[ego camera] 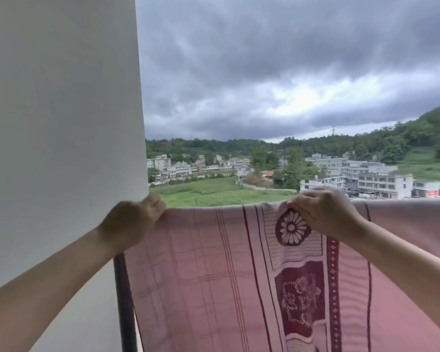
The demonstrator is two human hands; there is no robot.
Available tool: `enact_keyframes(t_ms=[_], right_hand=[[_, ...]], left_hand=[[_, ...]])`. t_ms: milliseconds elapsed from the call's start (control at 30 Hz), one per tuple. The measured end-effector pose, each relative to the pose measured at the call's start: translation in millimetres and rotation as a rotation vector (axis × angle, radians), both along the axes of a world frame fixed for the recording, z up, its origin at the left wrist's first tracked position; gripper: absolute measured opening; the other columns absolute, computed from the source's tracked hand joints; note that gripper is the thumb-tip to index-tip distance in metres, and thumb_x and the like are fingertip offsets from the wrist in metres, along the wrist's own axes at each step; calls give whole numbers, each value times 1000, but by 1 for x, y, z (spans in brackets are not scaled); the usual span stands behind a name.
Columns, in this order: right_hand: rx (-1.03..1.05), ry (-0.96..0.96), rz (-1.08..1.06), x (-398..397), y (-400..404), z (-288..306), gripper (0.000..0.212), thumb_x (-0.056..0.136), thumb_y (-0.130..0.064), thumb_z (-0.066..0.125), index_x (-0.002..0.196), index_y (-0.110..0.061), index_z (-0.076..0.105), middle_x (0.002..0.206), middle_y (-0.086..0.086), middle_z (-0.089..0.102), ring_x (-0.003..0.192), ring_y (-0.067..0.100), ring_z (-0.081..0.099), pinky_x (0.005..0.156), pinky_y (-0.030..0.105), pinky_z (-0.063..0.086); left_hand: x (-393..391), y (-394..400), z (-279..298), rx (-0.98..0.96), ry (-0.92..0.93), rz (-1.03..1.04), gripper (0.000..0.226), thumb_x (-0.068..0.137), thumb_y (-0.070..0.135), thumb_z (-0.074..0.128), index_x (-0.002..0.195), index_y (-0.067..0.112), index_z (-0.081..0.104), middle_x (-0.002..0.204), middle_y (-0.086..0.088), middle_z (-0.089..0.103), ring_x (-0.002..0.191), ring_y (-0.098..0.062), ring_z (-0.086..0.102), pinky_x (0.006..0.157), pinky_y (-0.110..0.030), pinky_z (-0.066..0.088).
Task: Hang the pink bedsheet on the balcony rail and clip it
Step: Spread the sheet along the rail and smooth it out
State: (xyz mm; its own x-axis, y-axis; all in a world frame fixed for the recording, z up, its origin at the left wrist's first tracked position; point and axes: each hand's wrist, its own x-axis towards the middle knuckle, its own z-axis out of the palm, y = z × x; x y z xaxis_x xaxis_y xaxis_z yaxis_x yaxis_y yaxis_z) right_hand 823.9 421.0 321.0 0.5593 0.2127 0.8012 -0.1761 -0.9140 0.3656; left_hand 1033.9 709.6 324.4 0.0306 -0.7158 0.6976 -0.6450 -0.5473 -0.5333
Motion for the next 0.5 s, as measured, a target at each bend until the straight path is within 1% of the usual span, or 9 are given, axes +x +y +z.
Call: enact_keyframes(t_ms=[67, 133, 200, 267, 300, 333, 400, 467, 500], right_hand=[[4, -60, -61, 9, 13, 23, 38, 83, -24, 44, 61, -5, 67, 48, 5, 66, 46, 21, 63, 40, 27, 53], [73, -88, -198, 31, 29, 49, 30, 89, -20, 49, 71, -1, 65, 60, 11, 66, 65, 25, 62, 53, 30, 53], [167, -63, -419, 63, 31, 73, 22, 91, -19, 49, 89, -3, 63, 73, 10, 63, 72, 24, 58, 58, 31, 51], [344, -6, -588, 92, 26, 82, 20, 92, -17, 46, 95, -3, 60, 75, 8, 58, 67, 20, 53, 58, 26, 47], [400, 57, -622, 105, 22, 81, 19, 92, -16, 45, 91, -2, 58, 74, 7, 56, 64, 18, 51, 58, 24, 48], [418, 206, -623, 115, 18, 76, 19, 92, -14, 43, 86, -2, 57, 72, 6, 53, 61, 14, 49, 58, 23, 48], [515, 664, -595, 124, 17, 55, 22, 93, -14, 42, 94, 1, 58, 77, 5, 54, 63, 12, 47, 63, 20, 45], [784, 1116, -578, 121, 26, 41, 31, 94, -22, 41, 110, -1, 57, 102, 13, 58, 75, 14, 52, 73, 23, 44], [851, 1232, -550, 117, 29, 40, 30, 94, -25, 41, 107, -4, 58, 109, 14, 58, 75, 13, 53, 74, 23, 45]], left_hand=[[11, -6, 27, -198, 311, 57, 11, 73, -9, 58, 82, -4, 59, 80, -25, 60, 61, -41, 61, 52, -39, 49], [31, -20, 64, -476, 488, 17, 14, 81, -7, 45, 92, -9, 54, 94, -36, 57, 85, -47, 57, 72, -44, 46], [50, -42, 98, -617, 542, 37, 23, 82, -8, 40, 103, -12, 49, 105, -39, 53, 97, -50, 53, 83, -47, 44], [64, -71, 111, -620, 542, 95, 32, 85, -7, 34, 116, -12, 42, 116, -36, 45, 104, -50, 50, 90, -50, 41], [67, -85, 111, -575, 564, 116, 33, 88, -5, 32, 120, -10, 39, 119, -32, 44, 107, -49, 50, 92, -50, 41], [79, -102, 102, -469, 602, 154, 33, 90, 0, 30, 121, -8, 40, 121, -28, 46, 108, -45, 52, 94, -49, 40], [97, -123, 73, -29, 760, 308, 32, 92, 14, 35, 116, -2, 51, 110, -15, 57, 98, -32, 58, 96, -41, 44], [98, -126, 49, 465, 948, 591, 33, 91, 18, 44, 113, -3, 57, 90, -10, 58, 79, -23, 53, 94, -36, 46], [94, -125, 44, 619, 957, 695, 34, 92, 15, 43, 116, -5, 55, 90, -11, 58, 77, -23, 51, 90, -34, 46]])
